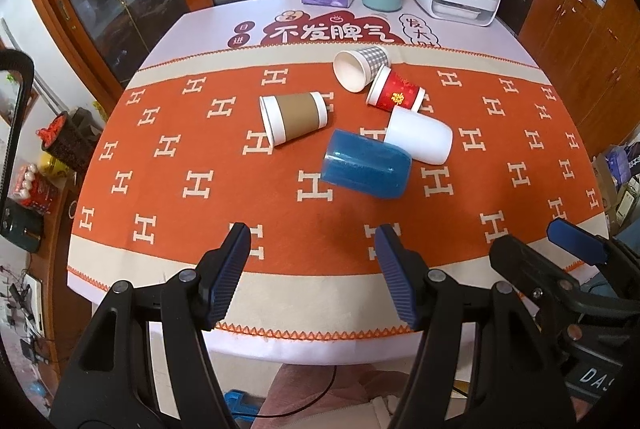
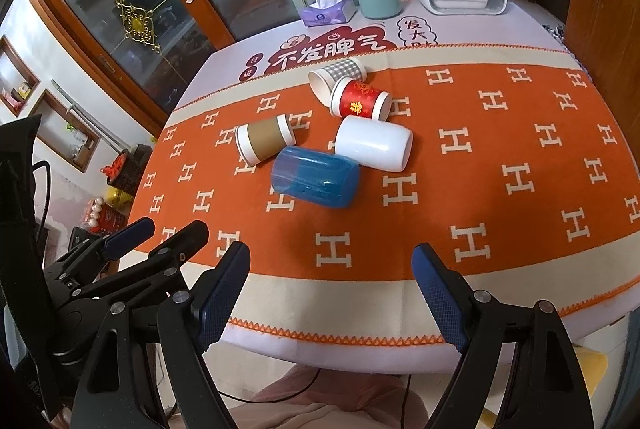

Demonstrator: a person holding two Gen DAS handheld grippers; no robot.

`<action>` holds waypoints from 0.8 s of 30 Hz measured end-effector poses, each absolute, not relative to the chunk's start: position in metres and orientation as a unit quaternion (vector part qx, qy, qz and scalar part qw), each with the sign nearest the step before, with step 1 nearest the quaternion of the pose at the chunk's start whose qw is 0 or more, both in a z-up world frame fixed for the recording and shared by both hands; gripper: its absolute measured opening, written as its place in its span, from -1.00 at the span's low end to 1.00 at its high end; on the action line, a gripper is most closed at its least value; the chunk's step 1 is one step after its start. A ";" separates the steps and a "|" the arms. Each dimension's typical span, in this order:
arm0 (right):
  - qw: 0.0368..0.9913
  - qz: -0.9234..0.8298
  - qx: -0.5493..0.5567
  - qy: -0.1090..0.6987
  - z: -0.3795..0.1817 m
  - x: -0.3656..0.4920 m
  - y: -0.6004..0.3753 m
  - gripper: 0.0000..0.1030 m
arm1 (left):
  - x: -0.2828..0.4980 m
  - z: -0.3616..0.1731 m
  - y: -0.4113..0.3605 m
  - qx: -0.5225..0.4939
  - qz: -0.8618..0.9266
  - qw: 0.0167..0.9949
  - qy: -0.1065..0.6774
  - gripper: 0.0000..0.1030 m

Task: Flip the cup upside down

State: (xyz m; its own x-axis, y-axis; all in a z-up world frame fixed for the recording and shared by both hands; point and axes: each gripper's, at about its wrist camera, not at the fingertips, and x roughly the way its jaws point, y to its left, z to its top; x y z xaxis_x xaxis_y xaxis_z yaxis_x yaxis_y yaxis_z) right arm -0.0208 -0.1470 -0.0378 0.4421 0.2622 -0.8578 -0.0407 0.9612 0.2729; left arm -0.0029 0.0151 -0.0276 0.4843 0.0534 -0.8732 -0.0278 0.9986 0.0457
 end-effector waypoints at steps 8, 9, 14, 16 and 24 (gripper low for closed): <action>0.831 0.092 0.130 0.533 -0.059 -0.007 -0.147 0.64 | 0.008 -0.041 0.016 0.038 0.013 0.852 0.521 0.20; 0.829 0.090 0.136 0.534 -0.062 -0.004 -0.147 0.64 | 0.010 -0.042 0.015 0.043 0.011 0.851 0.523 0.20; 0.819 0.070 0.167 0.545 -0.081 0.015 -0.153 0.64 | 0.027 -0.050 0.008 0.106 -0.036 0.837 0.536 0.21; 0.812 0.058 0.185 0.551 -0.090 0.023 -0.157 0.64 | 0.036 -0.054 0.003 0.144 -0.061 0.828 0.538 0.21; 0.789 0.001 0.247 0.563 -0.126 0.050 -0.171 0.64 | 0.083 -0.068 -0.013 0.274 -0.145 0.790 0.529 0.21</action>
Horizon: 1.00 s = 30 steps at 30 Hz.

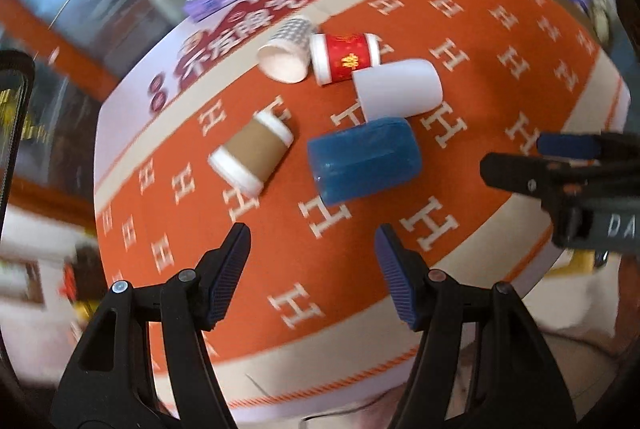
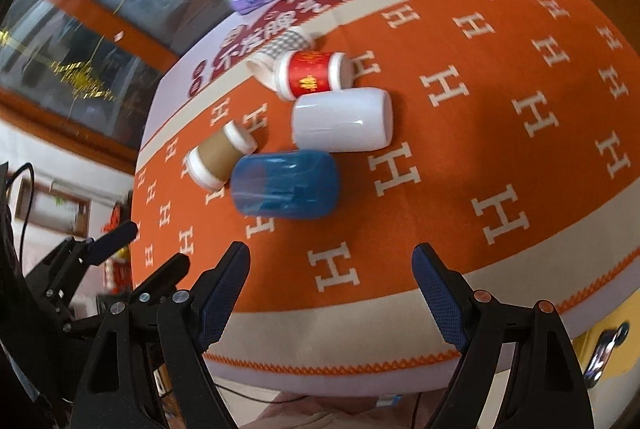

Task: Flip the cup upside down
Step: 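Move the left tool toward the blue cup lying on its side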

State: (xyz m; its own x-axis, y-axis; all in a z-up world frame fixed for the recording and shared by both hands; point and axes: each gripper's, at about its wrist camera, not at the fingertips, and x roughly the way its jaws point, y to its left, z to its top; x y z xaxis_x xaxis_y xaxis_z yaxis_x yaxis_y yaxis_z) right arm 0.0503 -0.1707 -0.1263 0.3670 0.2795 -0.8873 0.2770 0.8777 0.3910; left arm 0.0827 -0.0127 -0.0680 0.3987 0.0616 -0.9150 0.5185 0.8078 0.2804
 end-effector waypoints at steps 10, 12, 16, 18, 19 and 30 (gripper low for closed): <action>0.740 -0.086 0.321 0.585 -0.189 0.051 -0.182 0.64 | 0.131 -0.115 -0.050 0.414 -0.288 0.708 0.495 0.21; 0.734 -0.099 0.328 0.586 -0.197 0.045 -0.182 0.64 | 0.134 -0.126 -0.060 0.435 -0.315 0.687 0.490 0.21; 0.722 -0.124 0.348 0.586 -0.212 0.031 -0.185 0.64 | 0.134 -0.149 -0.077 0.475 -0.361 0.644 0.478 0.21; 0.718 -0.134 0.356 0.583 -0.218 0.026 -0.187 0.64 | 0.136 -0.164 -0.087 0.495 -0.370 0.624 0.478 0.23; 0.717 -0.139 0.361 0.580 -0.221 0.023 -0.189 0.64 | 0.138 -0.170 -0.090 0.496 -0.378 0.617 0.481 0.26; 0.709 -0.168 0.392 0.562 -0.237 0.003 -0.195 0.64 | 0.134 -0.206 -0.109 0.532 -0.395 0.592 0.458 0.39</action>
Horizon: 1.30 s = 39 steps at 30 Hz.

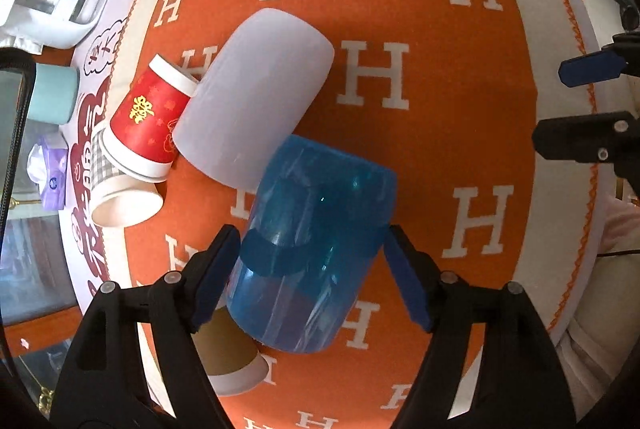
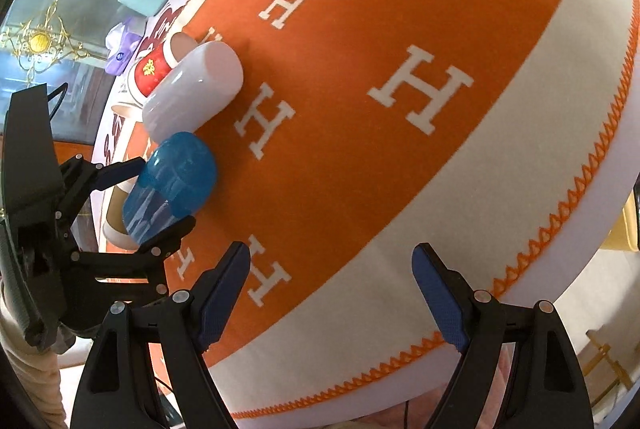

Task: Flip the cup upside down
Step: 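Move the left tool toward the blue cup lying on its side, then close the left tool around the blue cup's body, then lift the blue cup with the left tool and turn it upright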

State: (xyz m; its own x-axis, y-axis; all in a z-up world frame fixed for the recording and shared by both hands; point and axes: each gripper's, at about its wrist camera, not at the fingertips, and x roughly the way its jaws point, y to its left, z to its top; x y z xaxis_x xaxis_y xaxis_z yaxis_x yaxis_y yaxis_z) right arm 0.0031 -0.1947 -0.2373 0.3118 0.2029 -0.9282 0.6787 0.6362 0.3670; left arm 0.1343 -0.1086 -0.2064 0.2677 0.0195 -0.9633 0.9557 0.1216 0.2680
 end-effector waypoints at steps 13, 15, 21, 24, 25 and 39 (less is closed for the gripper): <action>0.719 -0.158 0.386 0.556 -0.222 -0.002 -0.195 0.64 | 0.130 -0.199 -0.100 0.503 -0.366 0.627 0.468 0.29; 0.721 -0.153 0.383 0.557 -0.219 -0.001 -0.195 0.64 | 0.137 -0.192 -0.097 0.468 -0.349 0.627 0.515 0.28; 0.735 -0.131 0.367 0.554 -0.200 0.004 -0.198 0.64 | 0.146 -0.164 -0.083 0.370 -0.315 0.641 0.595 0.27; 0.740 -0.116 0.360 0.556 -0.191 0.005 -0.200 0.64 | 0.143 -0.146 -0.071 0.319 -0.288 0.656 0.621 0.26; 0.742 -0.110 0.356 0.557 -0.187 0.006 -0.201 0.64 | 0.143 -0.142 -0.067 0.300 -0.278 0.659 0.631 0.26; 0.748 -0.038 0.285 0.598 -0.174 0.008 -0.201 0.64 | 0.109 -0.197 0.006 -0.056 -0.095 0.640 0.760 0.26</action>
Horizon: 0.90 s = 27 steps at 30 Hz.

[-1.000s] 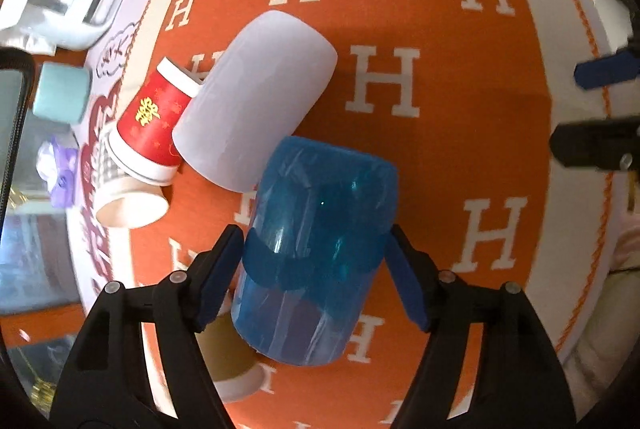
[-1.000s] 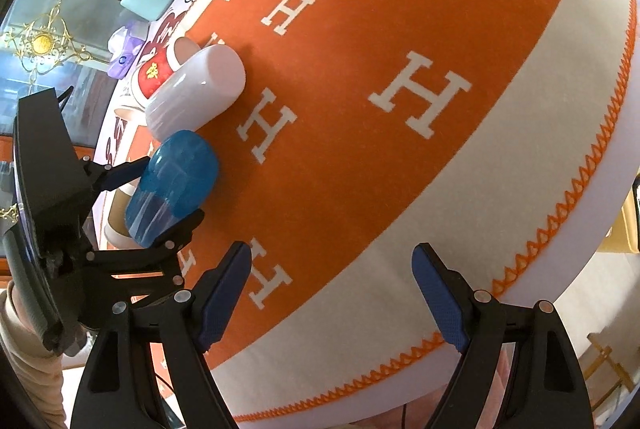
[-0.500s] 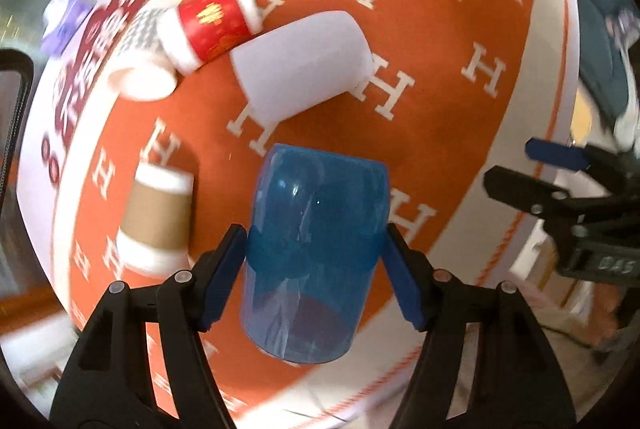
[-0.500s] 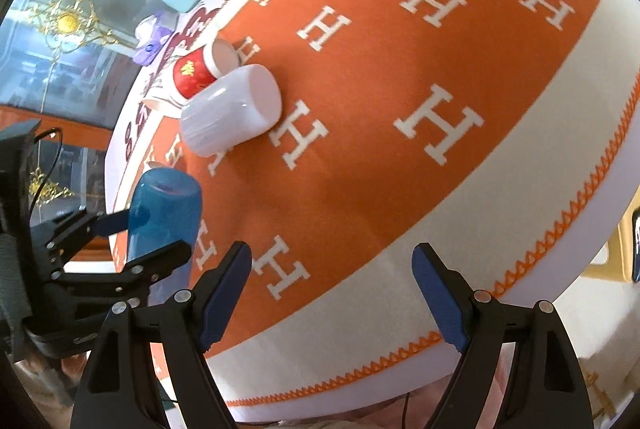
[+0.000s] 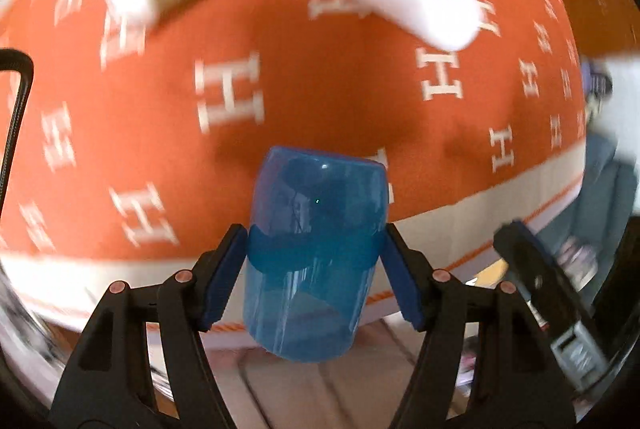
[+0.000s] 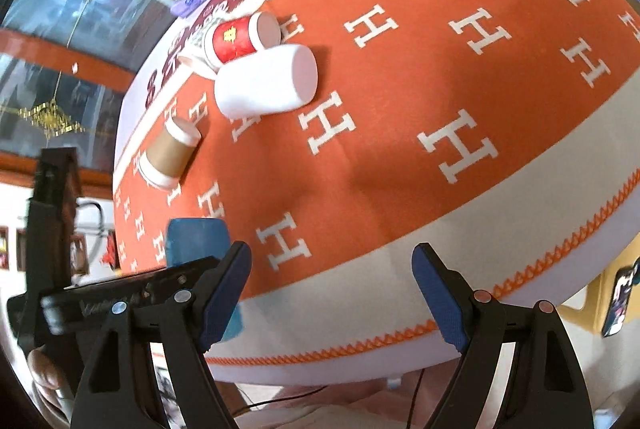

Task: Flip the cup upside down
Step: 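Lift the blue cup with the left tool and turn it upright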

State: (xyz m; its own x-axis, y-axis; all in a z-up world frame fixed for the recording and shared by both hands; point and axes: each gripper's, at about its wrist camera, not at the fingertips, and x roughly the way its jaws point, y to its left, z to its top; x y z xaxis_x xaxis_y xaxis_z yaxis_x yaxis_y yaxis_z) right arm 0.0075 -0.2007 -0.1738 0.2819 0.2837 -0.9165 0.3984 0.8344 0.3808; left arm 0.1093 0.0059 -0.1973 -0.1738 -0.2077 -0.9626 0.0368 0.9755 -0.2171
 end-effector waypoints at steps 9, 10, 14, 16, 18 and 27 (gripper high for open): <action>0.735 -0.012 0.254 0.629 -0.189 0.007 -0.209 0.64 | 0.089 -0.217 0.018 -0.157 -0.043 0.644 0.747 0.28; 0.733 -0.009 0.251 0.632 -0.191 0.007 -0.209 0.64 | 0.087 -0.218 0.019 -0.165 -0.038 0.644 0.746 0.30; 0.732 0.003 0.242 0.637 -0.192 0.008 -0.208 0.64 | 0.087 -0.222 0.021 -0.178 -0.043 0.633 0.752 0.54; 0.732 0.008 0.237 0.638 -0.192 0.009 -0.207 0.64 | 0.087 -0.223 0.021 -0.194 -0.044 0.629 0.752 0.64; 0.733 0.012 0.233 0.639 -0.191 0.010 -0.206 0.64 | 0.086 -0.222 0.025 -0.201 -0.043 0.630 0.749 0.66; 0.735 0.022 0.227 0.639 -0.189 0.009 -0.203 0.64 | 0.081 -0.206 0.035 -0.195 -0.039 0.651 0.733 0.66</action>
